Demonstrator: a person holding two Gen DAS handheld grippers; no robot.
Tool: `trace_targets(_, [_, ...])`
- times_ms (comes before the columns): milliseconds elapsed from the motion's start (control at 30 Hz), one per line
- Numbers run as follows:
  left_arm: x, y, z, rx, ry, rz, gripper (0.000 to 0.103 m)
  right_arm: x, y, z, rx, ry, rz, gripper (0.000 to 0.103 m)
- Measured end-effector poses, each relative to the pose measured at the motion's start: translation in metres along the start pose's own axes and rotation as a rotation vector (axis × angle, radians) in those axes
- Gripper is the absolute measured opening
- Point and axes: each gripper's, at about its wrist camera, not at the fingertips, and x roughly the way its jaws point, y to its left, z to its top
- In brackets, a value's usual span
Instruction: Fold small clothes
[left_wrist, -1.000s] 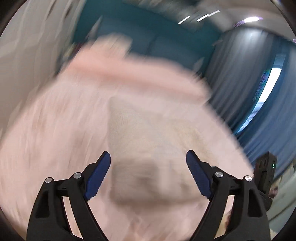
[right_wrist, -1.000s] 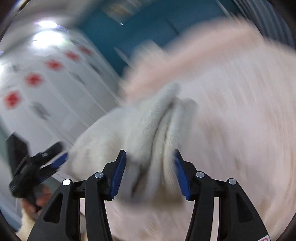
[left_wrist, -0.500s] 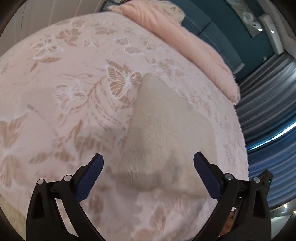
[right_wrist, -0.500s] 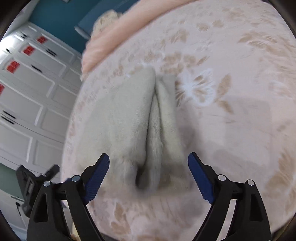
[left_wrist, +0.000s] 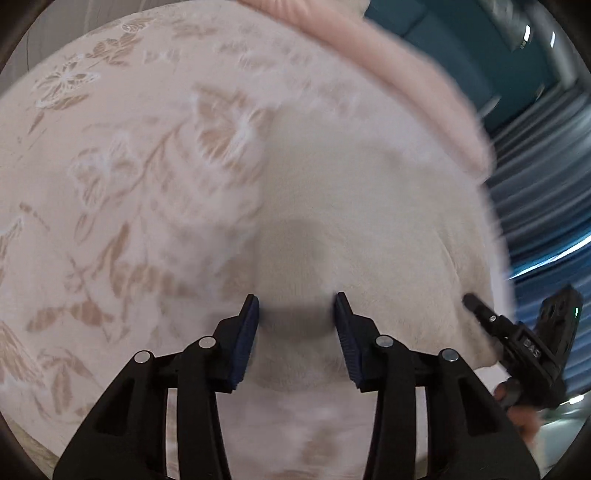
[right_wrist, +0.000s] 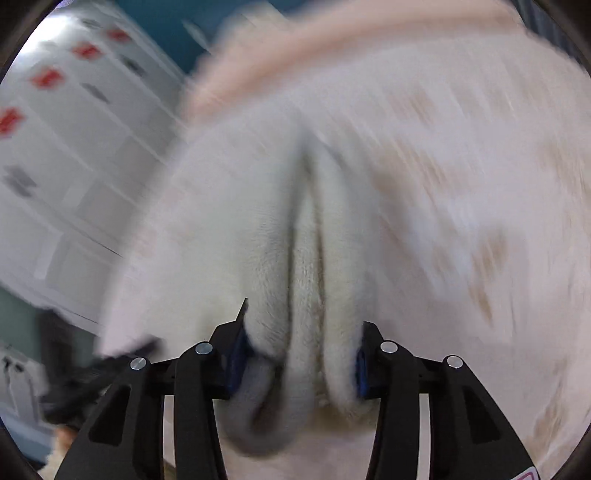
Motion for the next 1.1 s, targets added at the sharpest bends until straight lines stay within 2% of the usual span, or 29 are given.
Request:
trace_targets(33, [0.003, -0.002, -0.003, 0.018, -0.006, 0.004, 0.053, 0.008, -0.012, -0.008, 0.024, 0.023, -0.014, 0.048])
trace_targets(67, [0.001, -0.006, -0.007, 0.037, -0.022, 0.023, 0.055, -0.003, -0.019, -0.014, 0.067, -0.036, 0.037, 0.050])
trace_targets(100, [-0.004, -0.010, -0.009, 0.053, -0.043, 0.052, 0.056, -0.011, -0.020, -0.014, 0.091, -0.060, 0.052, 0.050])
trace_targets(200, [-0.027, -0.022, -0.010, 0.100, -0.087, 0.103, 0.055, -0.056, 0.000, -0.015, 0.063, -0.183, -0.026, 0.051])
trace_targets(233, [-0.037, -0.029, -0.010, 0.129, -0.129, 0.122, 0.055, -0.071, 0.013, -0.015, 0.012, -0.226, -0.029, 0.044])
trace_targets(267, [-0.043, -0.035, -0.011, 0.155, -0.160, 0.133, 0.055, -0.080, 0.024, -0.016, -0.029, -0.249, -0.010, 0.029])
trace_targets(300, [-0.048, -0.043, -0.012, 0.182, -0.185, 0.154, 0.056, -0.084, 0.038, -0.017, -0.077, -0.255, 0.007, 0.021])
trace_targets(367, [-0.043, -0.053, -0.012, 0.205, -0.174, 0.165, 0.056, -0.073, 0.055, -0.020, -0.155, -0.210, 0.011, 0.007])
trace_targets(400, [-0.037, -0.055, -0.013, 0.214, -0.156, 0.174, 0.056, -0.052, 0.061, -0.023, -0.197, -0.149, -0.029, 0.005])
trace_targets(500, [0.003, -0.057, -0.014, 0.256, -0.060, 0.263, 0.058, 0.009, 0.048, -0.027, -0.237, 0.022, -0.156, 0.000])
trace_targets(533, [0.010, -0.056, -0.017, 0.262, -0.039, 0.280, 0.058, 0.005, 0.047, -0.029, -0.213, -0.001, -0.142, 0.000])
trace_targets(667, [-0.002, -0.051, -0.017, 0.254, -0.058, 0.280, 0.062, -0.044, 0.065, -0.032, -0.230, -0.121, -0.086, 0.000])
trace_targets(733, [0.004, -0.045, -0.016, 0.233, -0.043, 0.278, 0.064, -0.035, 0.061, -0.035, -0.276, -0.096, -0.147, 0.000])
trace_targets(767, [0.006, -0.044, -0.017, 0.223, -0.038, 0.281, 0.066, -0.013, 0.047, -0.038, -0.283, -0.031, -0.209, 0.000])
trace_targets(800, [0.008, -0.042, -0.017, 0.215, -0.033, 0.280, 0.069, 0.002, 0.035, -0.040, -0.270, 0.015, -0.201, 0.000])
trace_targets(833, [0.007, -0.042, -0.019, 0.210, -0.027, 0.275, 0.069, 0.007, 0.030, -0.041, -0.249, 0.022, -0.174, 0.000])
trace_targets(900, [-0.001, -0.046, -0.020, 0.220, -0.041, 0.282, 0.069, -0.015, 0.034, -0.034, -0.198, -0.015, -0.125, 0.000])
trace_targets(933, [-0.008, -0.047, -0.022, 0.236, -0.059, 0.280, 0.069, -0.028, 0.040, -0.029, -0.194, -0.056, -0.100, 0.002])
trace_targets(1000, [-0.012, -0.048, -0.024, 0.242, -0.063, 0.284, 0.068, -0.044, 0.049, -0.016, -0.208, -0.128, -0.091, 0.020])
trace_targets(1033, [-0.012, -0.047, -0.024, 0.233, -0.061, 0.282, 0.069, -0.044, 0.051, -0.008, -0.212, -0.149, -0.107, 0.040])
trace_targets(1067, [-0.010, -0.045, -0.023, 0.220, -0.056, 0.282, 0.069, -0.041, 0.049, 0.000, -0.207, -0.159, -0.123, 0.053])
trace_targets(1100, [-0.009, -0.045, -0.023, 0.212, -0.050, 0.285, 0.069, -0.031, 0.046, 0.011, -0.195, -0.150, -0.141, 0.053])
